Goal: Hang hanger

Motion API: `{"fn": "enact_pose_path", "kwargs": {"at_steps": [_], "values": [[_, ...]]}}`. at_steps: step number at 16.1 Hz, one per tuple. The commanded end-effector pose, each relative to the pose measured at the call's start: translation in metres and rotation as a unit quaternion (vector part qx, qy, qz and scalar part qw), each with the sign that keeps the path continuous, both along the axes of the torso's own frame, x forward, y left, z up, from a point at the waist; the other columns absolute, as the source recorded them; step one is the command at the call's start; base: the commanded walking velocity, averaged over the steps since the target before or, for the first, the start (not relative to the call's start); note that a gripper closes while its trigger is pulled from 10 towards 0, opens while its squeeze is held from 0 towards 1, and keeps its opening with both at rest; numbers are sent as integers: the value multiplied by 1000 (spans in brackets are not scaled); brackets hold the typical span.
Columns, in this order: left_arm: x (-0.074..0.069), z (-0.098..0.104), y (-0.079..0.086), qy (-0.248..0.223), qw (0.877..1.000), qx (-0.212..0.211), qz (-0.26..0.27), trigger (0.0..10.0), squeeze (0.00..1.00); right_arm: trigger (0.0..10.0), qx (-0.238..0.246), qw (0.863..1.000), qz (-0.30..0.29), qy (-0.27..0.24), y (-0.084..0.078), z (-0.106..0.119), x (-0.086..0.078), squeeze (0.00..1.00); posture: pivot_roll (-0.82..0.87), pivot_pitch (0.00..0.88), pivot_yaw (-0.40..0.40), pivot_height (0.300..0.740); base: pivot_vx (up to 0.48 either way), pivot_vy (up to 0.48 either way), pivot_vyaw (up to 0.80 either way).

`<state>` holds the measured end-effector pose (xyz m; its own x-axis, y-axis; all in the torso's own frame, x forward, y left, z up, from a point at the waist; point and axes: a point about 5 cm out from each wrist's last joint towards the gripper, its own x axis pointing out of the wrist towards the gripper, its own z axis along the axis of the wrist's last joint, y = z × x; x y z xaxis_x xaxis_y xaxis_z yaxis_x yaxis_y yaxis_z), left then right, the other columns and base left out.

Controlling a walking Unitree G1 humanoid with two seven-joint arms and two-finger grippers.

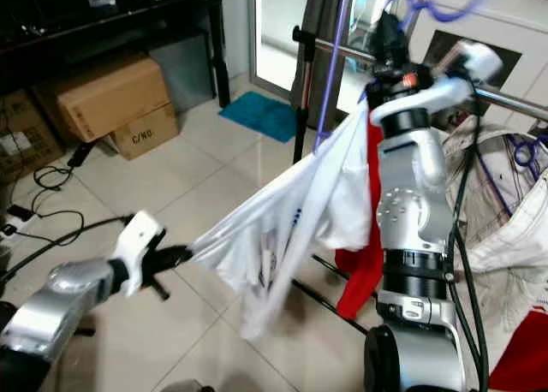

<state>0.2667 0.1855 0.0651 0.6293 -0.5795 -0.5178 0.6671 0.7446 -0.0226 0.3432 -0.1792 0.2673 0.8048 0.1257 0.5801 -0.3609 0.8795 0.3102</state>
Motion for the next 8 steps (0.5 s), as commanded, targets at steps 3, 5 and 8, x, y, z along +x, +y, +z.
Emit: {"fn": "enact_pose_path", "kwargs": {"at_steps": [3, 5, 8], "values": [[-8, -8, 7, 16, 1000, 3, 12, 0, 0, 0, -6, 998, -43, -39, -15, 19, -4, 0, 71, 0, 20, 740, 0, 0, 0], [0, 9, -4, -29, 999, -29, -5, 0, 0, 0, -65, 997, -31, -17, -5, 8, -4, 0, 59, 0, 20, 740, 0, 0, 0], [28, 55, -30, -133, 986, -104, 7, 0, 0, 0, -176, 983, 4, 42, 25, -27, -6, 0, 55, 0, 15, 740, 0, 0, 0]]}}
